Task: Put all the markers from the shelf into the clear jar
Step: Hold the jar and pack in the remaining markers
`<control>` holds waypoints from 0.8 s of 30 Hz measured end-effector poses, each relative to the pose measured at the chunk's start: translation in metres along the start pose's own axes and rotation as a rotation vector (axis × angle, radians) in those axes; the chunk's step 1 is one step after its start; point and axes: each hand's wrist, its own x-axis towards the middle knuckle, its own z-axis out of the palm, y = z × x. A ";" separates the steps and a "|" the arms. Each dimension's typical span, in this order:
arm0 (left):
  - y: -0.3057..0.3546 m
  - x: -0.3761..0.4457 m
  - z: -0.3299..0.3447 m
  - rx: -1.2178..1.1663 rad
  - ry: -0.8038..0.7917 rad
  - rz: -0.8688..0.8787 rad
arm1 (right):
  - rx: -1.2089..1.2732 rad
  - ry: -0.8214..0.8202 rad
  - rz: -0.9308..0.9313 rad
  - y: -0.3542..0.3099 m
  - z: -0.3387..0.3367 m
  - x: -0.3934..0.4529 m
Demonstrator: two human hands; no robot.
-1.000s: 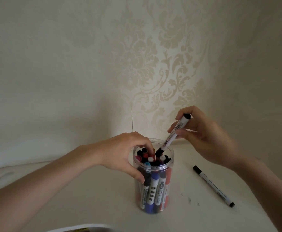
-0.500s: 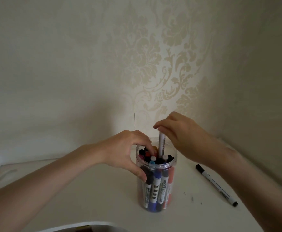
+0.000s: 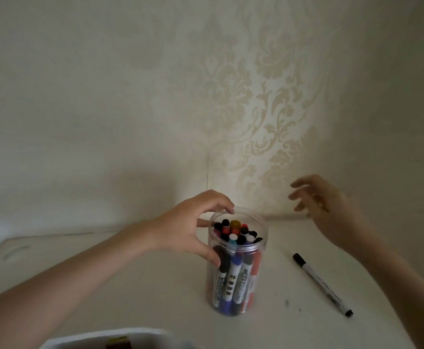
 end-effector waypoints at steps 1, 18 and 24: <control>-0.001 0.000 -0.001 -0.019 0.009 -0.011 | -0.132 -0.014 0.136 0.024 0.003 -0.013; -0.002 -0.014 -0.001 0.026 -0.027 -0.016 | 0.292 0.360 0.256 0.014 -0.017 -0.048; 0.003 -0.006 0.008 0.026 -0.047 -0.052 | 0.398 0.316 0.035 -0.046 -0.011 -0.007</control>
